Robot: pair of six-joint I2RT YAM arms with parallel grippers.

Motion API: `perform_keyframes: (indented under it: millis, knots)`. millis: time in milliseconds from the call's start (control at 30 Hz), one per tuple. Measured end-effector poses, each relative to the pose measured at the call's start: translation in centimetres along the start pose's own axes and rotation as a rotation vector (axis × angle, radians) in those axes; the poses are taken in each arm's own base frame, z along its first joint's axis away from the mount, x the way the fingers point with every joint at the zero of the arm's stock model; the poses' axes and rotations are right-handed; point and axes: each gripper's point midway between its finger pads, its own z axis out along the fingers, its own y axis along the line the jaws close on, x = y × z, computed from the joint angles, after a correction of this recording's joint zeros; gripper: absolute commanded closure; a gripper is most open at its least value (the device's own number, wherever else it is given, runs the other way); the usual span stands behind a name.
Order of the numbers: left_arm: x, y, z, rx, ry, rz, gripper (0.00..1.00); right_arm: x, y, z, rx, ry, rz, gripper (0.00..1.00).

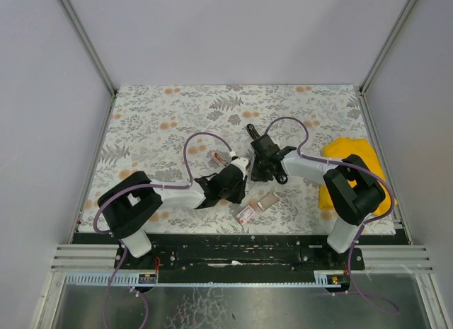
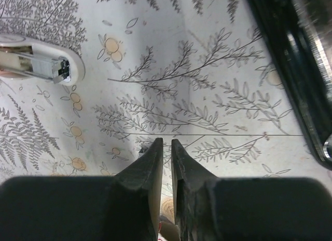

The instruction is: Load the staples into the stapler

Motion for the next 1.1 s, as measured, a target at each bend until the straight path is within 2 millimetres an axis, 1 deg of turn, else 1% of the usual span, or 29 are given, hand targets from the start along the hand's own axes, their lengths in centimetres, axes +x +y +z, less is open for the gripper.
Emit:
perform_keyframes:
  millis: [100,233,333,400,500,567,633,667,767,833,900,933,1000,1100]
  knots:
    - [0.3,0.2,-0.3,0.000,0.001,0.000,0.80,-0.6,-0.5,-0.1,0.014,-0.008,-0.005,0.82]
    - [0.4,0.3,-0.6,-0.002,0.003,0.000,0.79,-1.0,-0.9,-0.4,0.015,-0.013,-0.027,0.73]
    - [0.5,0.4,-1.2,-0.001,0.004,-0.007,0.70,-1.2,-0.7,-1.2,-0.007,-0.027,-0.061,0.64]
    - [0.0,0.1,-2.1,0.006,-0.011,-0.021,0.62,-1.4,-0.6,-2.1,-0.023,-0.039,-0.084,0.59]
    - [-2.2,-0.4,-4.0,0.029,-0.066,-0.056,0.48,-1.8,-0.3,-3.3,-0.036,-0.061,-0.109,0.55]
    - [-3.9,-0.4,-5.3,0.049,-0.099,-0.087,0.36,-1.7,-0.2,-3.7,-0.027,-0.063,-0.117,0.54]
    - [-6.3,0.5,-6.7,0.051,-0.134,-0.134,0.26,-1.6,0.1,-4.0,-0.017,-0.063,-0.130,0.53]
    - [-7.8,1.4,-7.4,0.044,-0.154,-0.160,0.24,-1.4,0.3,-4.1,-0.014,-0.060,-0.138,0.52]
    - [-12.2,4.1,-9.8,0.019,-0.207,-0.222,0.21,-1.1,1.5,-4.2,0.002,-0.055,-0.162,0.52]
    - [-15.3,5.9,-11.6,0.000,-0.247,-0.245,0.19,-1.1,2.6,-3.8,0.009,-0.058,-0.177,0.52]
    - [-17.9,7.6,-13.3,-0.019,-0.297,-0.252,0.16,-0.8,3.1,-3.2,0.020,-0.051,-0.185,0.53]
    - [-18.8,8.4,-14.1,-0.030,-0.320,-0.251,0.16,-0.6,3.1,-2.9,0.032,-0.046,-0.187,0.53]
    - [-19.5,9.7,-15.4,-0.056,-0.349,-0.246,0.16,-0.1,2.9,-2.2,0.058,-0.028,-0.191,0.54]
    - [-19.6,10.9,-16.5,-0.085,-0.363,-0.242,0.15,0.6,2.2,-1.3,0.104,-0.007,-0.198,0.55]
